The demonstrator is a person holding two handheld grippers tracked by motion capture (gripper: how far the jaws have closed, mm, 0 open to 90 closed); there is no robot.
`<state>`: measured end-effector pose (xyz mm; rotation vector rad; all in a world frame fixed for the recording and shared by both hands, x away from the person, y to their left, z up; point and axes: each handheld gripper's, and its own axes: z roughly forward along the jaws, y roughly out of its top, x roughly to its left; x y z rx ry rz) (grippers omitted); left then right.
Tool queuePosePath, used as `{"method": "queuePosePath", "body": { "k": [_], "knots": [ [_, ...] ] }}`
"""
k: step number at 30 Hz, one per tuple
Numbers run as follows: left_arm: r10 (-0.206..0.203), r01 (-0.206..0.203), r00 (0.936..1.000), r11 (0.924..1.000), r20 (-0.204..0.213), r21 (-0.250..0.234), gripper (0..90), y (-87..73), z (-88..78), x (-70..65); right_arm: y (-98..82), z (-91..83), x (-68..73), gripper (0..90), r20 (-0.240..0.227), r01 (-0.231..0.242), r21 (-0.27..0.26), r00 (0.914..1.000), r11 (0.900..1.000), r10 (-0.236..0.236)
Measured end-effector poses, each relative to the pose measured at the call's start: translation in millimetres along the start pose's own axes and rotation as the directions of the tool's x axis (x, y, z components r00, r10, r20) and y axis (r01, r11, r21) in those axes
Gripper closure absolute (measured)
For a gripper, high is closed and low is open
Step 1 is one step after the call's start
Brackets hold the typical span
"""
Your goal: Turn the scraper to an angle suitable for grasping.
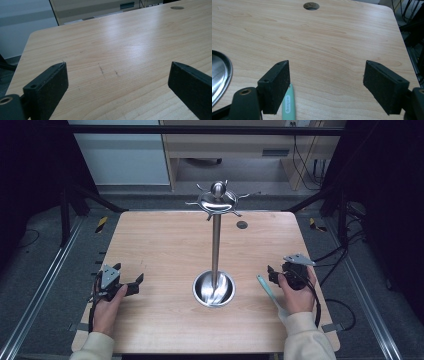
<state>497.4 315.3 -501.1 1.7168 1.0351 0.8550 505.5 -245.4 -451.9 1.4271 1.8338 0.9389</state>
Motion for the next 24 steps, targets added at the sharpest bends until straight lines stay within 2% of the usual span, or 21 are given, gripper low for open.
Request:
{"method": "queuePosePath", "body": {
  "k": [3,5,8,9,10,12,14,16,18,19,20,23,24],
  "knots": [
    [-0.005,0.005,1.0000,1.0000,-0.001,0.002,2.7,0.0,-0.1,0.3,1.1,0.1,1.9,22.2,0.006,-0.008,0.013,1.0000,1.000,0.008],
    [-0.008,0.008,1.0000,1.0000,0.000,0.004,2.7,0.0,-0.2,0.4,1.8,0.7,4.7,22.9,0.030,-0.007,0.031,0.9995,0.999,0.006],
    [-0.007,0.007,1.0000,1.0000,0.000,0.005,2.6,0.0,-0.2,0.0,3.5,0.8,9.9,23.1,0.024,0.005,0.046,0.9997,0.999,-0.006],
    [-0.006,0.006,1.0000,1.0000,0.001,0.006,2.6,0.0,-0.1,-0.2,4.3,0.6,14.7,23.9,0.018,0.036,0.045,0.9991,0.998,-0.037],
    [-0.005,0.005,1.0000,1.0000,0.000,0.006,2.6,0.0,-0.1,-0.4,4.3,0.6,14.7,23.9,0.018,0.036,0.045,0.9991,0.998,-0.037],
    [-0.005,0.005,1.0000,1.0000,-0.001,0.007,2.7,0.0,-0.1,-0.5,5.4,0.0,23.3,26.2,0.007,0.088,0.038,0.9961,0.995,-0.088],
    [-0.006,0.006,1.0000,1.0000,0.000,0.007,2.7,0.0,-0.1,-0.4,5.7,-0.2,27.3,28.9,0.008,0.093,0.029,0.9956,0.995,-0.093],
    [-0.005,0.005,1.0000,1.0000,0.001,0.008,2.7,0.1,-0.1,-0.4,6.5,-0.6,35.5,38.3,-0.012,0.124,0.017,0.9922,0.992,-0.124],
    [-0.006,0.006,1.0000,0.9999,0.004,0.009,2.7,0.2,0.0,-0.7,7.1,-0.2,41.3,44.3,-0.031,0.157,0.028,0.9872,0.987,-0.156],
    [-0.006,0.006,1.0000,0.9999,0.005,0.010,2.7,0.2,0.0,-0.8,7.1,0.3,43.0,47.5,-0.048,0.172,0.032,0.9842,0.985,-0.171],
    [-0.004,0.004,1.0000,0.9999,0.005,0.012,2.7,0.2,0.1,-1.0,6.5,1.3,45.9,55.0,-0.085,0.186,0.044,0.9796,0.981,-0.182],
    [-0.008,0.008,0.9999,0.9998,0.008,0.016,2.8,0.4,0.5,-0.9,5.2,2.7,47.3,66.3,-0.123,0.202,0.067,0.9735,0.977,-0.193],
    [-0.008,0.008,0.9999,0.9998,0.008,0.016,2.8,0.4,0.5,-0.9,5.2,2.7,47.3,66.3,-0.123,0.202,0.067,0.9735,0.977,-0.193]
  ]
}}
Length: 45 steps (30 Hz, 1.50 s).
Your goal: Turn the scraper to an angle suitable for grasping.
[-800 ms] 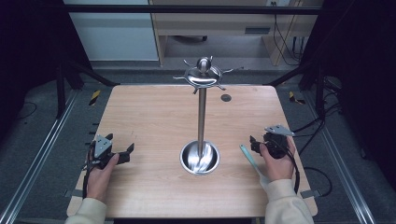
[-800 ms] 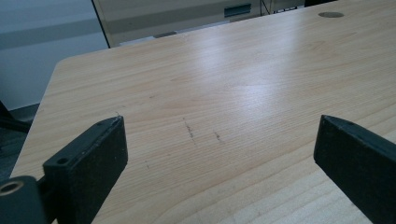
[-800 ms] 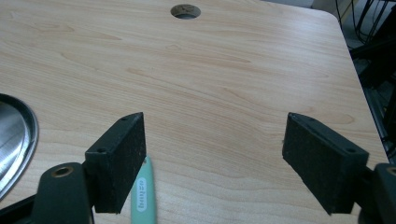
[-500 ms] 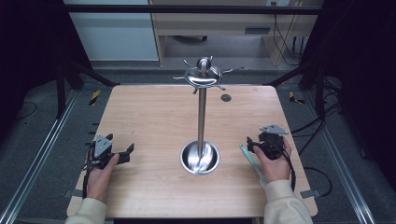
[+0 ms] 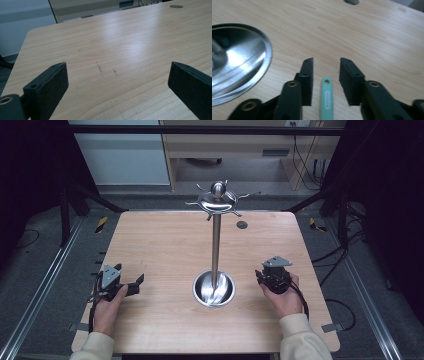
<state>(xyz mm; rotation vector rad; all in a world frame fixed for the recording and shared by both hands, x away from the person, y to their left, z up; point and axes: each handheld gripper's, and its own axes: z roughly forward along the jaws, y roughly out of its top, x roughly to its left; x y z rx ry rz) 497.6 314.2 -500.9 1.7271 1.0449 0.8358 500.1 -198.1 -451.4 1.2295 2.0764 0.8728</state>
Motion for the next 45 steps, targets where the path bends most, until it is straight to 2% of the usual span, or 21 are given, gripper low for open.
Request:
{"method": "queuePosePath", "body": {
  "k": [2,5,7,8,18,27,29,33,45],
  "knots": [
    [0.003,-0.003,1.0000,1.0000,0.002,0.000,3.0,0.0,0.0,-0.2,-0.6,0.5,0.8,74.2,-0.040,-0.005,0.000,0.9992,1.000,0.005],
    [0.006,-0.006,1.0000,1.0000,0.005,0.003,2.9,0.2,0.0,-1.0,-1.9,2.8,2.1,83.6,-0.081,0.016,0.047,0.9966,0.999,-0.013],
    [0.006,-0.006,1.0000,1.0000,0.006,0.003,3.0,0.2,0.1,-1.1,-2.4,3.5,2.4,85.3,-0.084,0.016,0.059,0.9964,0.998,-0.011],
    [0.006,-0.006,1.0000,1.0000,0.007,0.003,3.0,0.2,0.1,-1.0,-3.6,5.4,2.3,89.3,-0.096,0.018,0.076,0.9954,0.997,-0.011],
    [0.013,-0.013,0.9997,0.9999,0.019,0.009,3.0,0.8,1.6,-2.6,-6.8,9.8,-1.2,90.0,-0.108,0.013,0.131,0.9941,0.991,0.002],
    [0.017,-0.017,0.9996,0.9998,0.021,0.011,3.0,1.0,1.8,-3.2,-8.4,18.8,-0.1,90.0,-0.090,0.027,0.180,0.9959,0.983,-0.011],
    [0.017,-0.017,0.9996,0.9998,0.025,0.012,3.0,1.1,2.0,-3.7,-9.3,25.2,0.5,90.0,-0.087,0.032,0.212,0.9961,0.977,-0.014],
    [0.017,-0.018,0.9995,0.9998,0.025,0.014,3.0,1.2,2.3,-3.8,-10.9,29.2,0.8,90.0,-0.087,0.031,0.238,0.9962,0.971,-0.010],
    [0.018,-0.019,0.9994,0.9997,0.029,0.014,3.0,1.2,2.3,-4.0,-13.2,30.6,-1.6,90.0,-0.075,0.014,0.269,0.9971,0.963,0.007]
  ]
}}
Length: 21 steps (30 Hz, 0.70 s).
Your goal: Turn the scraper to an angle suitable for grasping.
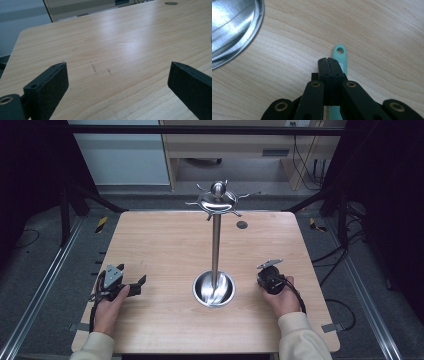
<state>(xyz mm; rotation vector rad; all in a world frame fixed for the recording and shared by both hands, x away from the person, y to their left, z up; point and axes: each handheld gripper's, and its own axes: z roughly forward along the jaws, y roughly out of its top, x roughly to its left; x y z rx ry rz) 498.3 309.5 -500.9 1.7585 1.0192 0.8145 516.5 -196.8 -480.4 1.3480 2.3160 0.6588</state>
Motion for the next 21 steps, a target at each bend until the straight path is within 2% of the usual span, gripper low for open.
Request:
{"method": "queuePosePath", "body": {
  "k": [6,8,14,21],
  "knots": [
    [0.002,-0.002,1.0000,1.0000,0.002,0.001,3.0,0.1,0.1,-0.3,-0.9,-0.6,-3.2,90.0,0.023,-0.018,0.006,0.9996,1.000,0.017],
    [0.002,-0.002,1.0000,1.0000,0.002,0.001,3.0,0.1,0.1,-0.3,-2.6,-1.9,-8.4,90.0,0.033,-0.045,0.007,0.9985,0.999,0.045],
    [0.007,-0.007,1.0000,1.0000,0.004,0.002,3.1,0.3,0.5,-1.0,-5.3,-4.7,-15.9,90.0,0.046,-0.081,-0.003,0.9957,0.997,0.081],
    [0.010,-0.010,0.9999,0.9999,0.007,0.004,3.2,0.3,0.6,-1.2,-5.2,-4.8,-15.1,90.0,0.054,-0.076,0.001,0.9957,0.997,0.076]
  ]
}}
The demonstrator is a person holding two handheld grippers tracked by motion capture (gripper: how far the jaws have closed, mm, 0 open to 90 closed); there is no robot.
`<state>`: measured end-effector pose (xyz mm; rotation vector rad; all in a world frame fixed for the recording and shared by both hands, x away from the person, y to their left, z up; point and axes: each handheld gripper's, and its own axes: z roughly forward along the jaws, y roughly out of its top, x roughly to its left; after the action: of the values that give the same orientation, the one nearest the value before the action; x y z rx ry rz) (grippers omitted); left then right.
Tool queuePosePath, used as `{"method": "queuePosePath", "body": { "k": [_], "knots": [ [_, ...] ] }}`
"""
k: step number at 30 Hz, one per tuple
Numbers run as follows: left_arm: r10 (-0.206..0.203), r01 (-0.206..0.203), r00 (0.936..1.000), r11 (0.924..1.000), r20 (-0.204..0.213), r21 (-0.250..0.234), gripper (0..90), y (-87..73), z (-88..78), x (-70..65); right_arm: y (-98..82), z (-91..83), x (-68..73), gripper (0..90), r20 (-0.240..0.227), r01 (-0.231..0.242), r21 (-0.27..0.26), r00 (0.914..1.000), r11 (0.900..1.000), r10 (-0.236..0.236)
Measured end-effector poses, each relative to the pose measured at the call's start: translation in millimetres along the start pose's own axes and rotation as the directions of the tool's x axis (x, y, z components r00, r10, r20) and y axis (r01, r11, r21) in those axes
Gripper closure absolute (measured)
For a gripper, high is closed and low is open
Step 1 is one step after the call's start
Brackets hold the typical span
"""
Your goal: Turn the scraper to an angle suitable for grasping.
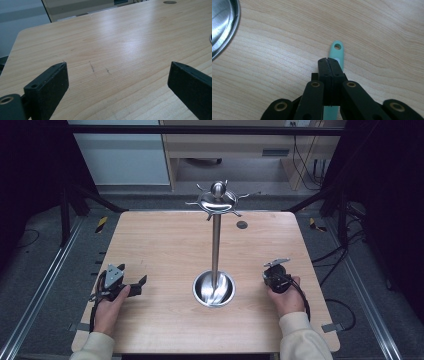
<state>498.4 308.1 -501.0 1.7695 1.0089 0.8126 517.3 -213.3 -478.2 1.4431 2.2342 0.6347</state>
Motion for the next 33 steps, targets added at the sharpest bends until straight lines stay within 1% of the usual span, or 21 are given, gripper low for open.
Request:
{"method": "queuePosePath", "body": {
  "k": [13,16,21,25,28,30,31,33],
  "knots": [
    [0.002,-0.002,1.0000,1.0000,0.003,0.003,3.2,0.2,0.4,-0.4,-0.1,-0.4,-0.7,90.0,0.008,-0.010,0.003,0.9999,1.000,0.010],
    [0.003,-0.003,1.0000,1.0000,0.003,0.004,3.2,0.2,0.5,-0.4,0.3,-3.9,-0.4,89.6,-0.004,-0.010,-0.026,0.9999,1.000,0.009],
    [0.000,0.000,1.0000,1.0000,0.004,0.009,3.2,0.4,0.9,0.0,0.2,-6.3,0.3,88.8,-0.001,-0.013,-0.032,0.9999,0.999,0.013],
    [-0.004,0.004,1.0000,0.9999,0.003,0.009,3.3,0.4,0.9,0.2,-1.4,-8.5,0.1,85.3,-0.001,-0.017,-0.034,0.9999,0.999,0.017],
    [-0.001,0.001,1.0000,1.0000,0.004,0.004,3.3,0.1,0.1,-0.4,-1.6,-10.8,0.3,84.3,-0.004,-0.021,-0.041,0.9998,0.999,0.021],
    [0.002,-0.002,1.0000,1.0000,0.006,0.005,3.3,0.0,-0.4,-1.0,-0.2,-15.6,0.3,81.8,-0.008,-0.032,-0.056,0.9995,0.998,0.032],
    [0.006,-0.006,1.0000,1.0000,0.007,0.006,3.3,0.0,-0.5,-1.3,-0.2,-15.6,0.3,81.8,-0.008,-0.032,-0.056,0.9995,0.998,0.032],
    [0.017,-0.018,0.9998,0.9998,0.010,0.006,3.2,0.0,-0.4,-2.2,3.1,-18.8,-0.5,78.7,0.003,-0.027,-0.061,0.9996,0.998,0.028]
  ]
}}
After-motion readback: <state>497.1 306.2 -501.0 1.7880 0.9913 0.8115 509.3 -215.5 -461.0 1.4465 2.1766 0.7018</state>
